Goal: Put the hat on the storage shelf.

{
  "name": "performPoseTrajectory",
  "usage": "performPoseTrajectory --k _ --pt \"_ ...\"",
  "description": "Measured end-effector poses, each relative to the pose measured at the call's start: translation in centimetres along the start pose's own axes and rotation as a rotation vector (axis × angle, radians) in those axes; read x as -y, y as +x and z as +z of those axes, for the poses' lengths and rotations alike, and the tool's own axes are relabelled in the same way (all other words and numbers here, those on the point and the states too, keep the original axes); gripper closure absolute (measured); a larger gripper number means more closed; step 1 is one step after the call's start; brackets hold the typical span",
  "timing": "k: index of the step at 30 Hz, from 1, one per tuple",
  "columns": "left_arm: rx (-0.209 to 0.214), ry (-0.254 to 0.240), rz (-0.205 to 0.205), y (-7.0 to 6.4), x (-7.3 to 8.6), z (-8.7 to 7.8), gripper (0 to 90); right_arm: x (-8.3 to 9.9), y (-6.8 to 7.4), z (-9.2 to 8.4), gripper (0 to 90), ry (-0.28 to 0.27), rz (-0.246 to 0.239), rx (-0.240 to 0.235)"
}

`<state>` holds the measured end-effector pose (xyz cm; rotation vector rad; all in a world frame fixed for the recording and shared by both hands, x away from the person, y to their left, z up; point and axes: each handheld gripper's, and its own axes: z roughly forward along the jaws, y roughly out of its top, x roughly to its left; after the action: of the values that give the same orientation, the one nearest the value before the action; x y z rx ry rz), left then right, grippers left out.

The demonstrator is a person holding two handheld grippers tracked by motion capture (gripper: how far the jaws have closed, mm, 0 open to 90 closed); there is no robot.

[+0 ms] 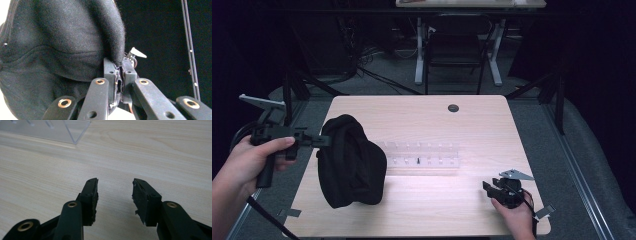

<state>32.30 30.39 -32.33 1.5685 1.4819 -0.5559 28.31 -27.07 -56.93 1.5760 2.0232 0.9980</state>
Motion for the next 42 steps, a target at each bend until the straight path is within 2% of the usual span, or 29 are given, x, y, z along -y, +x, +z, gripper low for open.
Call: performPoseTrajectory --k 12,15,21,42 --pt "0.03 -0.068 -0.024 -1.4 -1.2 0.7 86.2 0.0 0.0 0.1 55.1 0.002 0.001 0.0" --pt "0.027 -0.08 -0.022 -1.9 -1.6 1.1 86.2 0.0 0.0 0.1 55.1 0.003 0.002 0.0" --pt "0.043 -0.084 -0.023 -2.6 -2.7 2.2 86.2 0.0 0.0 0.0 55.1 0.005 0.002 0.002" --pt "0.045 -0.107 -0.025 -4.3 -5.5 5.2 86.1 0.0 0.0 0.0 55.1 0.005 0.002 -0.005"
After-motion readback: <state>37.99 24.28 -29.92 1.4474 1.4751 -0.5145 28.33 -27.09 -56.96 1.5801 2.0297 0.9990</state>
